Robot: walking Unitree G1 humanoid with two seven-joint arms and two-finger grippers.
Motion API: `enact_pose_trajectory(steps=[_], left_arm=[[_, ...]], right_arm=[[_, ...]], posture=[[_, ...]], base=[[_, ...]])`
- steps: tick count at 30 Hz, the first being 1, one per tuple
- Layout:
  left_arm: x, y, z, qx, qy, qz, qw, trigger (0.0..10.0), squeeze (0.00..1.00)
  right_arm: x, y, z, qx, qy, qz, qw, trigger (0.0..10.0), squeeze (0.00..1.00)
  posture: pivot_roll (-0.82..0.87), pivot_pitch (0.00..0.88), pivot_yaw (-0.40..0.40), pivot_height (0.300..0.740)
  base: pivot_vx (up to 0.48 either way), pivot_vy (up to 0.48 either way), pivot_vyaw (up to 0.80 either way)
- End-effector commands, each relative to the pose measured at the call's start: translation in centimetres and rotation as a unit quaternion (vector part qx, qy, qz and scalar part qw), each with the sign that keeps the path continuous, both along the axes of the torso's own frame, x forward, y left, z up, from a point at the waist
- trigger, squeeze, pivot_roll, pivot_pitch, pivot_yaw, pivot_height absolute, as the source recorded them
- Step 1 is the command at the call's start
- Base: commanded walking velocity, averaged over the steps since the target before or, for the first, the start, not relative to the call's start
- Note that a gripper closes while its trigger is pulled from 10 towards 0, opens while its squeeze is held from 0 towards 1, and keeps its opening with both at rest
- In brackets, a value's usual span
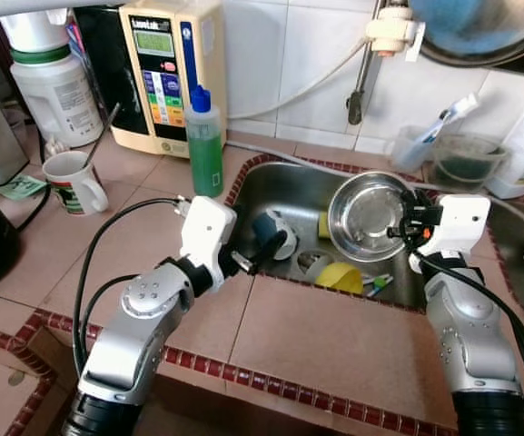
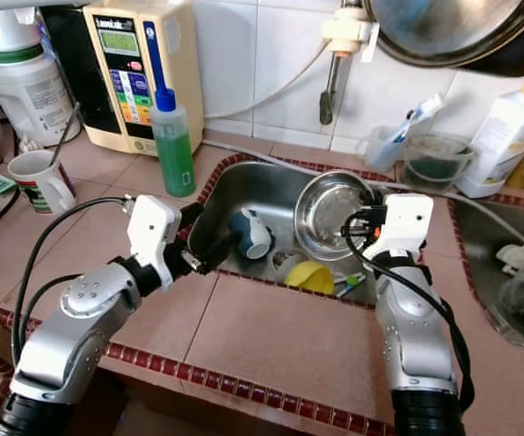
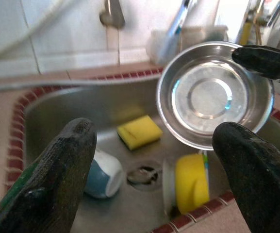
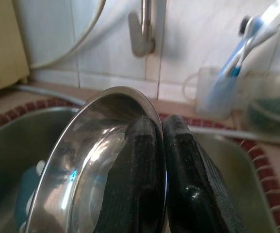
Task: Kitchen organization
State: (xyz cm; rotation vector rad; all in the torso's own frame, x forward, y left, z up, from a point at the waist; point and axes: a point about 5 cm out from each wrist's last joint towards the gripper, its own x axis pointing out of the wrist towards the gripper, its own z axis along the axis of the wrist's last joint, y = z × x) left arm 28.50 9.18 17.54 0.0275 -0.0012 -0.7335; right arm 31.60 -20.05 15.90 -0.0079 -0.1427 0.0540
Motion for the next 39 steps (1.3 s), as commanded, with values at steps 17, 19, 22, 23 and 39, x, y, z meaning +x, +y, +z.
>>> enact_pose_trajectory(steps=[17,19,22,23,39], left_arm=[[-0.6,-1.1,1.7,0.023,0.009,-0.019,1.000,10.0,0.00],[-0.5,-1.2,1.9,0.028,0.005,-0.012,1.000,10.0,0.00],[-0.4,-1.5,1.4,0.039,0.004,0.000,0.999,10.0,0.00],[-0.4,-1.5,1.4,0.039,0.004,0.000,0.999,10.0,0.00],[-1.6,-2.2,-0.3,0.063,0.011,-0.009,0.998,10.0,0.00]], right_arm=[[1.5,0.4,1.2,0.030,0.004,0.082,0.996,10.0,0.00],[1.9,0.7,1.4,0.036,0.001,0.095,0.995,10.0,0.00],[2.8,1.3,1.8,0.039,-0.001,0.116,0.992,10.0,0.00],[2.8,1.3,1.8,0.039,-0.001,0.116,0.992,10.0,0.00],[3.4,3.6,1.2,0.068,0.001,0.195,0.978,10.0,0.00]], posture=[[-0.01,0.275,0.072,0.740],[0.00,0.279,0.073,0.740],[0.01,0.280,0.072,0.740],[0.01,0.280,0.072,0.740],[0.04,0.256,0.062,0.740]], base=[[0.000,0.000,0.00],[0.000,0.000,0.00],[0.000,0.000,0.00],[0.000,0.000,0.00],[0.000,0.000,0.00]])
